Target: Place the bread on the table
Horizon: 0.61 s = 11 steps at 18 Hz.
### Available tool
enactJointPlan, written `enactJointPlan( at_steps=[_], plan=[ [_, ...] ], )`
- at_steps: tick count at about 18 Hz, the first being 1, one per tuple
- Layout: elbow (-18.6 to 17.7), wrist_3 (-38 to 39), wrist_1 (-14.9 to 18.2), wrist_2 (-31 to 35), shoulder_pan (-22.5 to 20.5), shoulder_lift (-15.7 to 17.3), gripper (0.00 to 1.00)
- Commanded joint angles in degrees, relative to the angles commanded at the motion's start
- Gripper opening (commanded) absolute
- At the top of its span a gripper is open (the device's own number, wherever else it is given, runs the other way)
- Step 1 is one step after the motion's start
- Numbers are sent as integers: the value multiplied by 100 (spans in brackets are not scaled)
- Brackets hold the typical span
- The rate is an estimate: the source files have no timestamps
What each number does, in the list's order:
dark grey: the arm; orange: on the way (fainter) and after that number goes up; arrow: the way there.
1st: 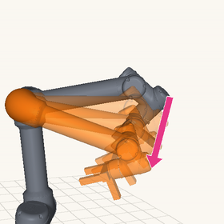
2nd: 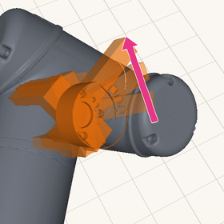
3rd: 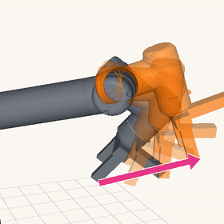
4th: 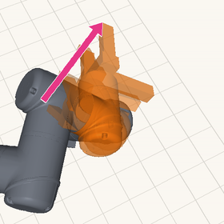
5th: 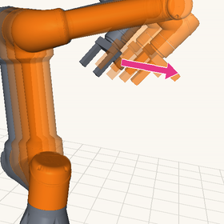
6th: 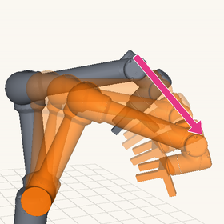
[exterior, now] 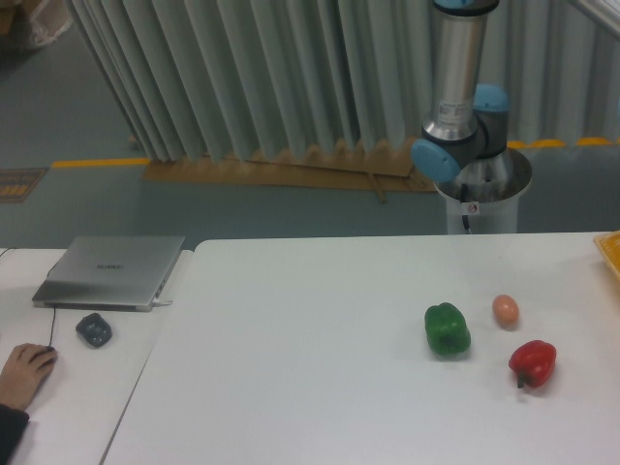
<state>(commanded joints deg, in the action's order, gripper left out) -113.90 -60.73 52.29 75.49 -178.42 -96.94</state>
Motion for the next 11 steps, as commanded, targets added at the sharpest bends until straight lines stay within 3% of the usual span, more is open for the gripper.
enactJointPlan(
  at_steps=[7,11],
  plan=[
    [-71,26,-61,142,44,-96,100],
    [-27,26,-123,194,105,-307,100]
  ],
)
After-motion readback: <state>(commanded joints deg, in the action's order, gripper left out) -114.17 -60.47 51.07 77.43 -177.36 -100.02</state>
